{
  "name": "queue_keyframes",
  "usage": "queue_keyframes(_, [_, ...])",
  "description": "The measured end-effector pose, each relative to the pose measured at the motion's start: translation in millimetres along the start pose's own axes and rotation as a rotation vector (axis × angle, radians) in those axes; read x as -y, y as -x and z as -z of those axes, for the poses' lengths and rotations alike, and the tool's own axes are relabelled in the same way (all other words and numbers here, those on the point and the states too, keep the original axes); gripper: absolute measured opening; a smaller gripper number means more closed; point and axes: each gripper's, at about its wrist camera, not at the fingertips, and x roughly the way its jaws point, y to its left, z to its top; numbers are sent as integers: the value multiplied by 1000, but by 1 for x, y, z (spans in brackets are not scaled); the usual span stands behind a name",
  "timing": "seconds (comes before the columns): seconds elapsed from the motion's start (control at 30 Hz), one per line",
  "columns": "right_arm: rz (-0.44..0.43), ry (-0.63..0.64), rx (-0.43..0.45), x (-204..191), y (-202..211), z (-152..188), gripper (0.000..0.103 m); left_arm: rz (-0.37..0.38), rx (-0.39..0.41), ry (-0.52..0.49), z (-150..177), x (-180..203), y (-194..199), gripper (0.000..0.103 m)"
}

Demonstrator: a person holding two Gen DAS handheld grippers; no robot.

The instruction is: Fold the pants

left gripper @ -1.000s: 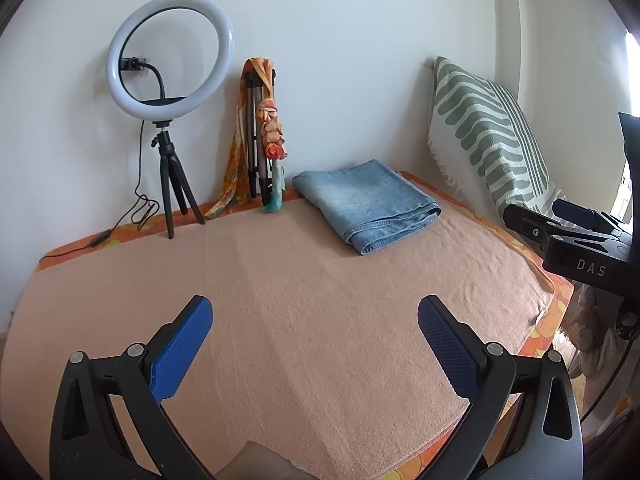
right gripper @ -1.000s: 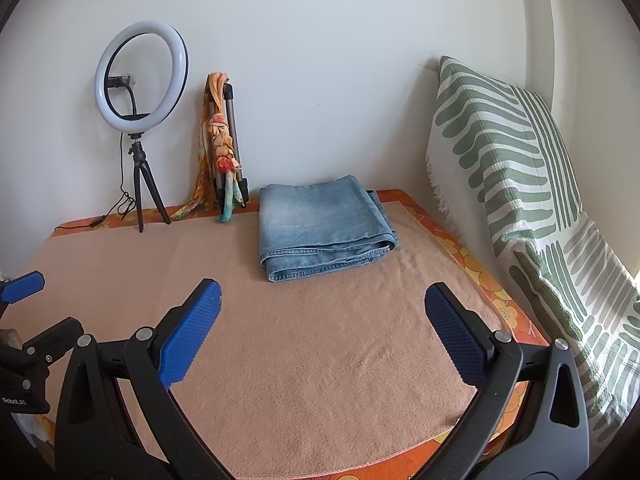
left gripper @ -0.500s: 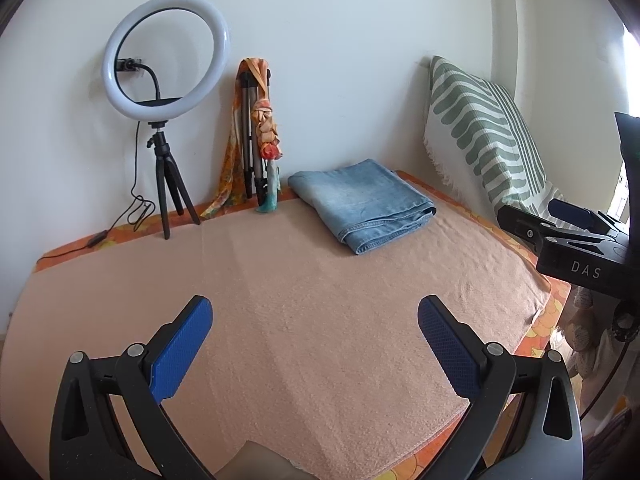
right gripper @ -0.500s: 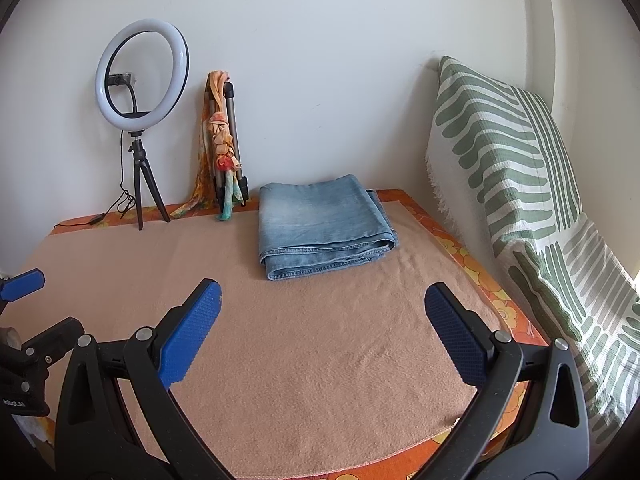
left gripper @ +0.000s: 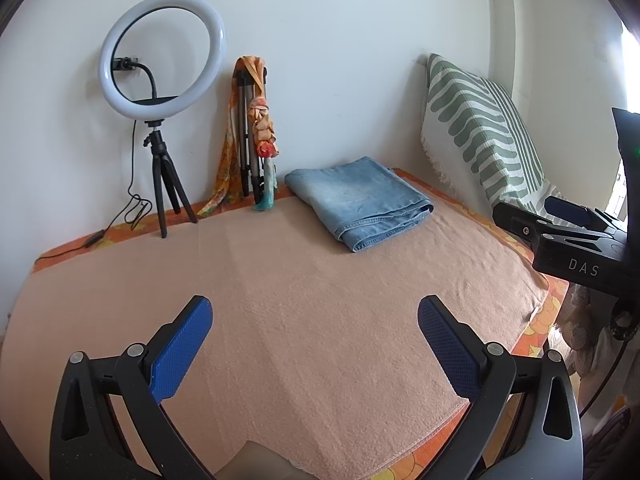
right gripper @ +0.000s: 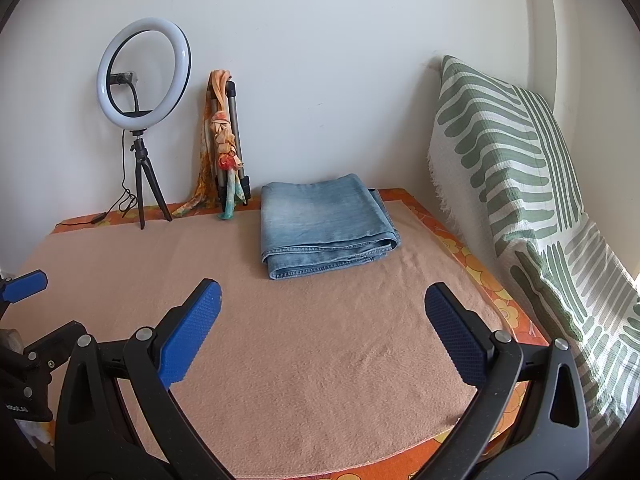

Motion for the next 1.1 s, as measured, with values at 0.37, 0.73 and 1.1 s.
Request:
queue_keyframes(0.37, [-4, 6, -1, -1, -1, 0, 103, 5, -6, -1, 1, 1, 0, 102])
queue_keyframes(0.73, [-17, 17, -4, -4, -4, 1, 103, 2, -7, 7, 0, 1, 0, 102])
queue_keyframes(1.1, [-25, 17, -6, -4, -5, 1, 103, 9, 3, 10, -1, -2, 3, 102])
